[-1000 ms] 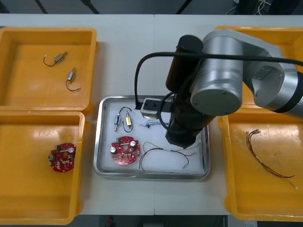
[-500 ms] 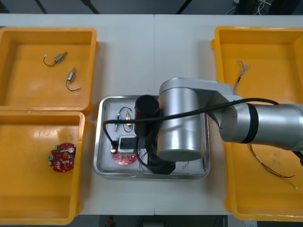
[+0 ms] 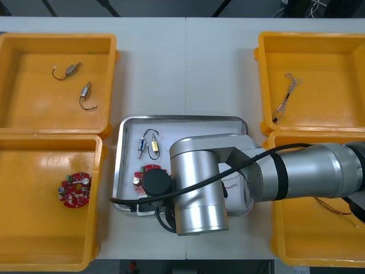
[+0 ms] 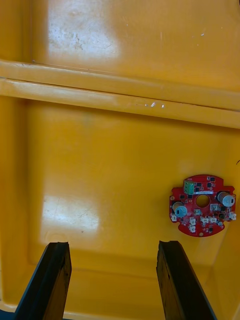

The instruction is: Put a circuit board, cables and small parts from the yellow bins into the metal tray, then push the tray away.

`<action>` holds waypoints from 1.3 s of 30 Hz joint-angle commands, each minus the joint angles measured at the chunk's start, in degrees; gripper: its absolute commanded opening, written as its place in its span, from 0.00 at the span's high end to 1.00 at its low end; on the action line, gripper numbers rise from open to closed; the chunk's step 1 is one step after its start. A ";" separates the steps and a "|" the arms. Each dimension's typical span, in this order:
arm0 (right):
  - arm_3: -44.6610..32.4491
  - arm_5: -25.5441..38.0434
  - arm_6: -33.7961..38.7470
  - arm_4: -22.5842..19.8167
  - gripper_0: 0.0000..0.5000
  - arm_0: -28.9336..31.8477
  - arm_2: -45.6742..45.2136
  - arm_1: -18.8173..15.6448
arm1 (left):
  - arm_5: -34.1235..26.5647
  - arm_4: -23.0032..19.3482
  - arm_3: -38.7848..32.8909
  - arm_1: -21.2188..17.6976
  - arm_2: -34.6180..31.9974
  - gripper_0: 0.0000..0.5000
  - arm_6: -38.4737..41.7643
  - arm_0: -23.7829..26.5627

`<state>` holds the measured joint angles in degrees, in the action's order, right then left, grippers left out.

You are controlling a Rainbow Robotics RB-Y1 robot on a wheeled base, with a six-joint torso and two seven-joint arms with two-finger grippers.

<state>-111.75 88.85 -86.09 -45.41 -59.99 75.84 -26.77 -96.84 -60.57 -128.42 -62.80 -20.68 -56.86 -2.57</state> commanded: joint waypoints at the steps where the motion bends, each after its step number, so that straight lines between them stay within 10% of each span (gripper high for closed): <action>1: -0.57 -0.43 2.16 3.39 0.00 1.72 1.32 2.16 | 0.60 0.01 -0.95 -2.77 0.47 0.00 1.14 -1.03; 25: -0.66 -0.70 2.60 10.16 0.02 6.91 2.29 2.60 | 0.60 0.01 -0.95 -2.77 0.47 0.00 1.14 -1.03; 29: -0.57 -0.87 2.33 11.13 0.23 7.35 2.29 2.69 | 0.60 0.01 -0.95 -2.77 0.47 0.00 1.14 -1.03; 33: -0.66 -0.87 2.16 11.74 0.95 7.35 2.29 2.60 | 0.60 0.01 -0.95 -2.77 0.47 0.00 1.14 -1.03; 39: -0.66 -0.96 2.42 13.24 1.00 7.35 2.29 2.25 | 0.60 0.01 -0.95 -2.77 0.47 0.00 1.14 -1.03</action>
<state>-111.74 88.53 -85.34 -33.19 -53.32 77.37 -25.70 -96.83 -60.58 -128.42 -62.80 -20.68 -56.87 -2.58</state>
